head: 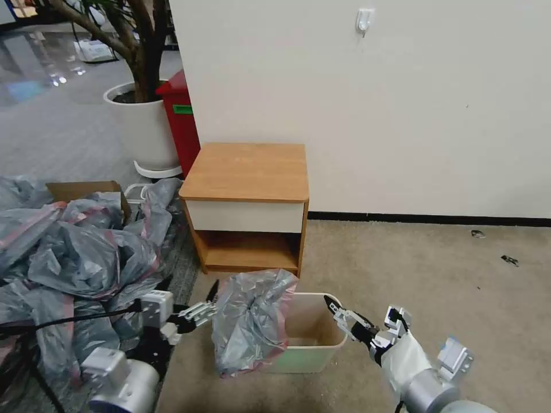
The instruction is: Pick up the garbage bag from the table and place it over the trash can.
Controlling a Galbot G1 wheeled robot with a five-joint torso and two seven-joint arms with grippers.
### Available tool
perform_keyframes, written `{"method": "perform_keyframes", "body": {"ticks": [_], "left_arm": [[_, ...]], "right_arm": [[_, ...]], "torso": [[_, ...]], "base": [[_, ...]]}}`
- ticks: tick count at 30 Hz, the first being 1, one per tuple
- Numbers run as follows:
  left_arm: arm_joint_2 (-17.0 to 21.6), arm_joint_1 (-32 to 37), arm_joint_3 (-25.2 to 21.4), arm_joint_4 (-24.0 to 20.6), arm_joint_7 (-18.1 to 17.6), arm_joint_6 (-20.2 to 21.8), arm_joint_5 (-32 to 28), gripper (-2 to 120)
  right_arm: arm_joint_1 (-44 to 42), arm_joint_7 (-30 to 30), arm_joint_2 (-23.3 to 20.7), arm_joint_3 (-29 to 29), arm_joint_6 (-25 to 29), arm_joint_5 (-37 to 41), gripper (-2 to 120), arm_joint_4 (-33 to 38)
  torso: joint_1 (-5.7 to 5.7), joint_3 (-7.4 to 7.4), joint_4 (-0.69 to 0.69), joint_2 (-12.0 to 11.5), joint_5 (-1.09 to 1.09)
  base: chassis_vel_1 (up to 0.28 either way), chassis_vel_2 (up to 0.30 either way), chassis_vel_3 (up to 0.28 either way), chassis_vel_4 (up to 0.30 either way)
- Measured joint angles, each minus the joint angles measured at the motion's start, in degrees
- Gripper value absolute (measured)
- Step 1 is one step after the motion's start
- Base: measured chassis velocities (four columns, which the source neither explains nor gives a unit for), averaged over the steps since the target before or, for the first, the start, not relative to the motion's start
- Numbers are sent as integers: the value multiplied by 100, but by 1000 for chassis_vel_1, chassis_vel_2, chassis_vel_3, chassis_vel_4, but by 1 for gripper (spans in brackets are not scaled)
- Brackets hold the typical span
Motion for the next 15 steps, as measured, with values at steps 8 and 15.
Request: {"method": "perform_keyframes", "body": {"ticks": [8, 15], "left_arm": [[144, -413, 704, 558, -473, 8, 69, 87], [43, -737, 1016, 1211, -855, 89, 224, 68]], "right_arm": [[-48, -19, 235, -79, 5, -236, 100, -5], [-133, -48, 367, -246, 154, -609, 100, -91]], "torso": [[0, 0, 0, 0, -1], [0, 0, 0, 0, 0]], "base": [[0, 0, 0, 0], [0, 0, 0, 0]]}}
